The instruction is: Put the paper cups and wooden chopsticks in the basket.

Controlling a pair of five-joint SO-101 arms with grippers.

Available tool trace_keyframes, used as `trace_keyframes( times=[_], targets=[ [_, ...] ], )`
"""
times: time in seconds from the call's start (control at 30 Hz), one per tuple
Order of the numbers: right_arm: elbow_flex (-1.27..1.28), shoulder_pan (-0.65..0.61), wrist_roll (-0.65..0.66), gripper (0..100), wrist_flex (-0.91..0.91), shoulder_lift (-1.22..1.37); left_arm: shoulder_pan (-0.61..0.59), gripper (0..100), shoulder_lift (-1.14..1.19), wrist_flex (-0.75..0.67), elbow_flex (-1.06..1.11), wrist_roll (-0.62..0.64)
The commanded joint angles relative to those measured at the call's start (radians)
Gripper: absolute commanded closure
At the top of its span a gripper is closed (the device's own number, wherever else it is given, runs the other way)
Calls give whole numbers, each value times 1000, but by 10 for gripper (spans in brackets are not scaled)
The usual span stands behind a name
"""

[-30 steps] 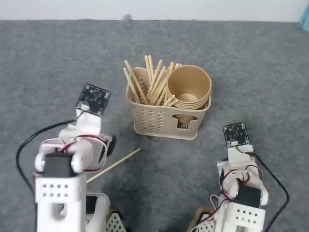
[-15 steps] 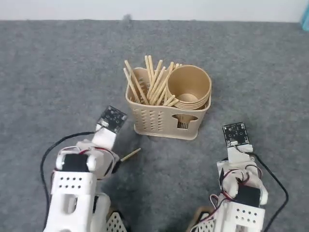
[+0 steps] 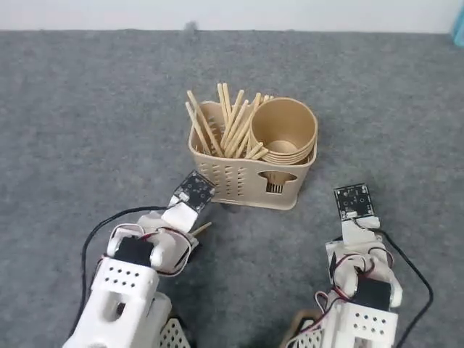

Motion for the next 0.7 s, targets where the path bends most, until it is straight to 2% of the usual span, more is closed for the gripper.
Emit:
trace_keyframes(
  times=[0.0,0.13,0.4,0.57,0.67],
  targets=[
    [-15,-1,11,992,8,-10,11,808,9,-71,28,38],
    [-15,-1,11,992,8,-10,8,808,9,-133,73,120],
    [-15,1,11,992,8,-10,3,815,11,-126,68,126],
    [-17,28,11,992,10,-10,11,935,11,-118,68,123],
    [-17,30,11,992,10,-10,11,943,11,-118,68,123]
  ],
)
